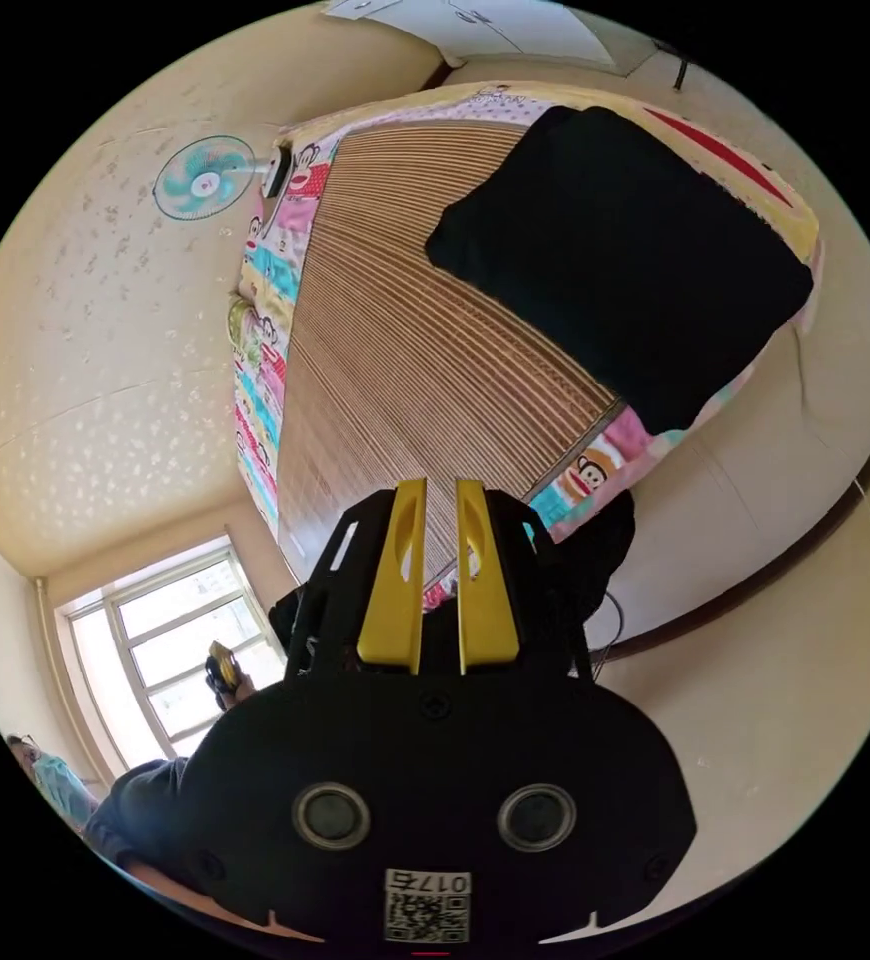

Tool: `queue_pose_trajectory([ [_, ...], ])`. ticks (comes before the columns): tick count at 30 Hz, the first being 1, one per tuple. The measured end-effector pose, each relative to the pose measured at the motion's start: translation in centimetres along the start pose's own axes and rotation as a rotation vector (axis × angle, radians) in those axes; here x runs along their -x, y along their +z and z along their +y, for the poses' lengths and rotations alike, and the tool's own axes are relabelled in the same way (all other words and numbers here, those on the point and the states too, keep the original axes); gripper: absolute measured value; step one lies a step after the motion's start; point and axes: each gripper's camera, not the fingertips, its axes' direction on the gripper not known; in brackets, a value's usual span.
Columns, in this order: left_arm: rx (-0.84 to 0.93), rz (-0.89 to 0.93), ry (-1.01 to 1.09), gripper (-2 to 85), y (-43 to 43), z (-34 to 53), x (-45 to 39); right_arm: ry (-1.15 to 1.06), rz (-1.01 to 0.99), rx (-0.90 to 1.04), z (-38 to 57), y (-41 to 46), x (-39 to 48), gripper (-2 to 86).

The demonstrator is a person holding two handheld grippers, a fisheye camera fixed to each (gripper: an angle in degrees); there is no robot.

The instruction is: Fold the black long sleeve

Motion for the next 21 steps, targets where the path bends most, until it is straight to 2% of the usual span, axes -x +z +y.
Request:
queue_pose_trajectory([
  [7, 0.019, -0.029, -0.065, -1.0, 9.9, 0.7, -1.7, 0.141, 0.096, -0.107, -9.0, -7.9, -3.3, 7.3],
  [15, 0.002, -0.192, -0.103, -1.0, 12.8, 0.1, -2.5, 0.203, 0.18, -0.226, -17.6, -13.6, -3.4, 13.7],
  [17, -0.022, -0.202, -0.14, -1.0, 13.0, 0.0, -2.1, 0.181, 0.212, -0.19, -19.2, -13.6, -2.9, 13.4],
  [19, -0.045, -0.176, -0.198, -1.0, 13.7, -0.3, -1.4, 0.163, 0.216, -0.063, -20.8, -12.2, -2.6, 10.7],
  [21, -0.062, -0.149, -0.227, -1.0, 14.2, -0.7, -0.9, 0.125, 0.268, -0.004, -21.0, -11.1, -1.2, 4.4],
])
